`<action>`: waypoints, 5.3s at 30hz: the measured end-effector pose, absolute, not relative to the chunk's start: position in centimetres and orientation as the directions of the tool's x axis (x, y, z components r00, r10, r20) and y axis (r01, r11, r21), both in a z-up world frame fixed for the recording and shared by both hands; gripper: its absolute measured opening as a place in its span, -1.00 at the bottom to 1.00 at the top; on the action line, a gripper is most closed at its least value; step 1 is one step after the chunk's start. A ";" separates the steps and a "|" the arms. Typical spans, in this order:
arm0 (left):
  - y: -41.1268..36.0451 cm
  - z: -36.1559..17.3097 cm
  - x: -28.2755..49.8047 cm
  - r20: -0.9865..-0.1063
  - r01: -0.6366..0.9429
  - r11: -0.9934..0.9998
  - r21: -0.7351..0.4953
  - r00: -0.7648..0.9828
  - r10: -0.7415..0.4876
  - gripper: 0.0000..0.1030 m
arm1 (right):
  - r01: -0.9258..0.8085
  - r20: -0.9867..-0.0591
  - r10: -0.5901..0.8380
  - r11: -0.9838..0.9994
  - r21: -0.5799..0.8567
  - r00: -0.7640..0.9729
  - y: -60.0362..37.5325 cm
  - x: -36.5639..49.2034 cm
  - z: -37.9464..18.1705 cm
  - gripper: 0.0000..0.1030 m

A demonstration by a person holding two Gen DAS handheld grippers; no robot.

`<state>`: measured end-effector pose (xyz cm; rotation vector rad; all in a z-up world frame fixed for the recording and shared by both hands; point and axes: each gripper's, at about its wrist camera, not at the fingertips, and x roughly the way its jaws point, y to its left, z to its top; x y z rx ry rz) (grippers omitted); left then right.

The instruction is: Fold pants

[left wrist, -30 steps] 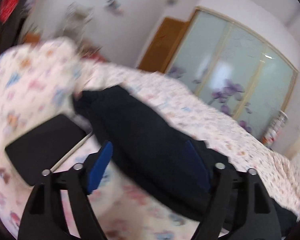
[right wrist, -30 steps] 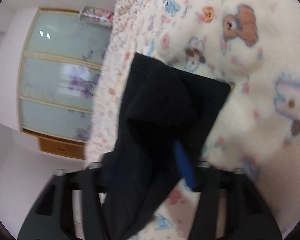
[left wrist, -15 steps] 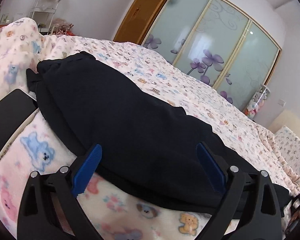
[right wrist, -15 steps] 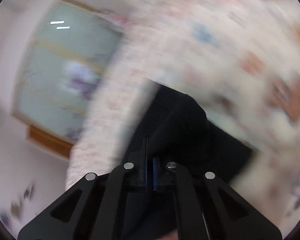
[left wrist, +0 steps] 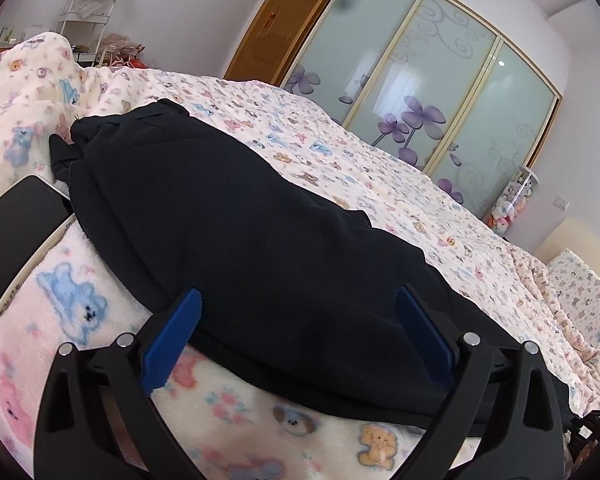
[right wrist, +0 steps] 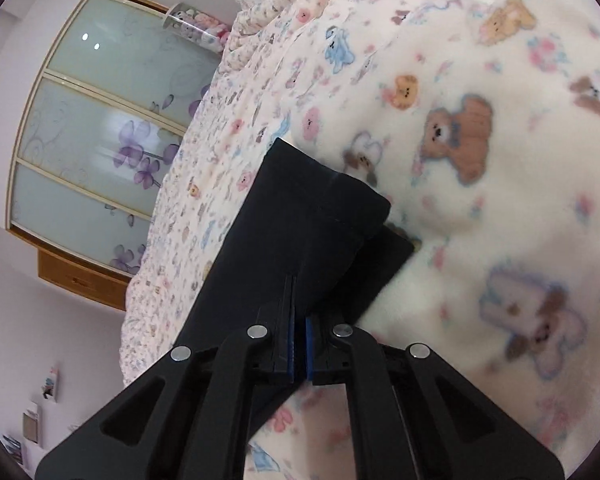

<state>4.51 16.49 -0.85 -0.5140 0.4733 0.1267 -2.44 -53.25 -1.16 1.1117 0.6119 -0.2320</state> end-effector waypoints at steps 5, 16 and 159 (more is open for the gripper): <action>16.6 -1.0 4.5 -0.461 -0.219 0.860 -0.460 0.887 -0.021 0.95 | 0.489 -0.591 0.159 0.416 0.767 0.791 -52.9 -1.9 -0.3 -0.52; 17.5 -0.7 3.6 -0.424 -0.187 0.827 -0.531 0.903 -0.069 0.96 | 0.363 -0.420 -0.036 0.574 0.734 0.907 -47.4 -5.8 8.6 0.05; 17.5 -1.0 7.5 -0.584 -0.220 0.898 -0.380 0.810 -0.049 0.97 | -0.152 -0.475 0.597 0.711 0.686 0.647 -16.3 7.5 3.9 -0.70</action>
